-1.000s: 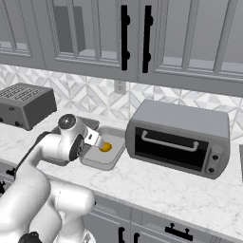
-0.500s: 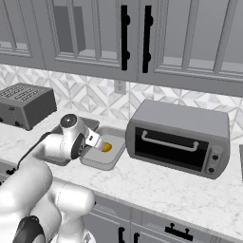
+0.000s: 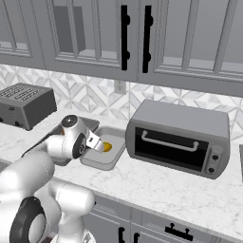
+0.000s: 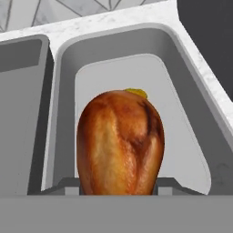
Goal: Place one lemon and one chicken drumstick in each tupperware on the nearby counter, to pack two identical lunches.
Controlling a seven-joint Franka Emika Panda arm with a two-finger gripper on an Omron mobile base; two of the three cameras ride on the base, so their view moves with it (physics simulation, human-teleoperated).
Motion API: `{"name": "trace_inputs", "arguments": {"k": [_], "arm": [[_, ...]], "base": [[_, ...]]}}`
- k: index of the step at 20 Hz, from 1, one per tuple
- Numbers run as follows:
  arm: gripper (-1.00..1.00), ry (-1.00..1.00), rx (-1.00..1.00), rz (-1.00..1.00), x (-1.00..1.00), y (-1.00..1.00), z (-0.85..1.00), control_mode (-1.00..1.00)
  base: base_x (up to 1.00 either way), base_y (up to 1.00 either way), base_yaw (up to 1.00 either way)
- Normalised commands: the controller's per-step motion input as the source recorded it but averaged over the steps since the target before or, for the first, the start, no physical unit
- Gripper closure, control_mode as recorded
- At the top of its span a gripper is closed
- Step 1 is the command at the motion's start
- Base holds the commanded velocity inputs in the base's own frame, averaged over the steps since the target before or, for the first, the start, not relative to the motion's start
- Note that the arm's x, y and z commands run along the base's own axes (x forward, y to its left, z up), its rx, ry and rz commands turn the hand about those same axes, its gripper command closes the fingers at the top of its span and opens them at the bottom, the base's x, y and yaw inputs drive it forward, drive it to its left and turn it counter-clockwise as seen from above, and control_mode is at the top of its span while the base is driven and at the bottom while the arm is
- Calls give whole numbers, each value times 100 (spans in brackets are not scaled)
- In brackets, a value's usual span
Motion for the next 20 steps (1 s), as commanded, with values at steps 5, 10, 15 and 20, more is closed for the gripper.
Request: {"name": "trace_inputs", "arguments": {"k": [5,10,15,20], "arm": [[100,-2,0,-1,29,0,-41,-100],[-100,-7,0,0,38,0,-27,-100],[-100,-6,0,0,24,0,-7,-100],[-100,0,0,0,0,0,26,-100]], "base": [[0,0,0],[0,0,0],[0,0,0],[0,0,0]]}}
